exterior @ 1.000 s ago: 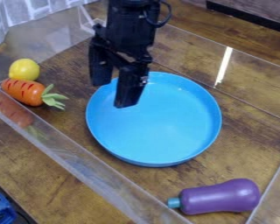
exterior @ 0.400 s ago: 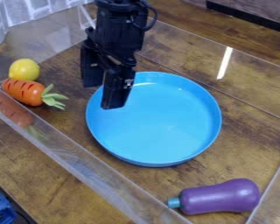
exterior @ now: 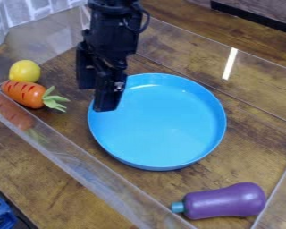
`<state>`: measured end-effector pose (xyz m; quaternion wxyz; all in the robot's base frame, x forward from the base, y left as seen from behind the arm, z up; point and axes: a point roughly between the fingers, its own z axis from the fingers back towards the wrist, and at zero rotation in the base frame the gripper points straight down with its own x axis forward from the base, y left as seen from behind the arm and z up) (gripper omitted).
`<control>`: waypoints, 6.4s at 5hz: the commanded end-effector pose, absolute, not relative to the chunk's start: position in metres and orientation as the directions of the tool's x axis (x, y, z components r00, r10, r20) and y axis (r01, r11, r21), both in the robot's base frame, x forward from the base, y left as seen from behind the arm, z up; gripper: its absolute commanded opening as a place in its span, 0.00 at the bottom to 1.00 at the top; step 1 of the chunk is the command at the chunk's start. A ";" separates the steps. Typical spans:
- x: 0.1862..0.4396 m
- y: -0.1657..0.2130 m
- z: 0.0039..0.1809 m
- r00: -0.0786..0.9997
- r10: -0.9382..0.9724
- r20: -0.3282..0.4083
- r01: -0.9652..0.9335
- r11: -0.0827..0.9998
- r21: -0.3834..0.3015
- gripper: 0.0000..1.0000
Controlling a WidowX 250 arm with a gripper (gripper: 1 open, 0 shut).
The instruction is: Put the carrot on the blue tray
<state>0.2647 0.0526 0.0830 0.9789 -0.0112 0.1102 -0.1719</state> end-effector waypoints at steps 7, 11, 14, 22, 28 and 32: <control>0.256 0.113 0.082 0.904 -0.387 -0.183 0.387 0.921 -0.039 1.00; 0.259 0.154 0.080 0.908 -0.399 -0.128 0.397 0.917 -0.040 1.00; 0.259 0.179 0.062 0.889 -0.440 -0.124 0.439 0.898 -0.040 1.00; 0.260 0.205 0.010 0.911 -0.395 -0.118 0.395 0.918 -0.026 1.00; 0.262 0.197 0.005 0.930 -0.350 -0.108 0.349 0.937 -0.031 0.00; 0.276 0.149 0.070 0.928 -0.348 -0.134 0.355 0.935 0.027 0.00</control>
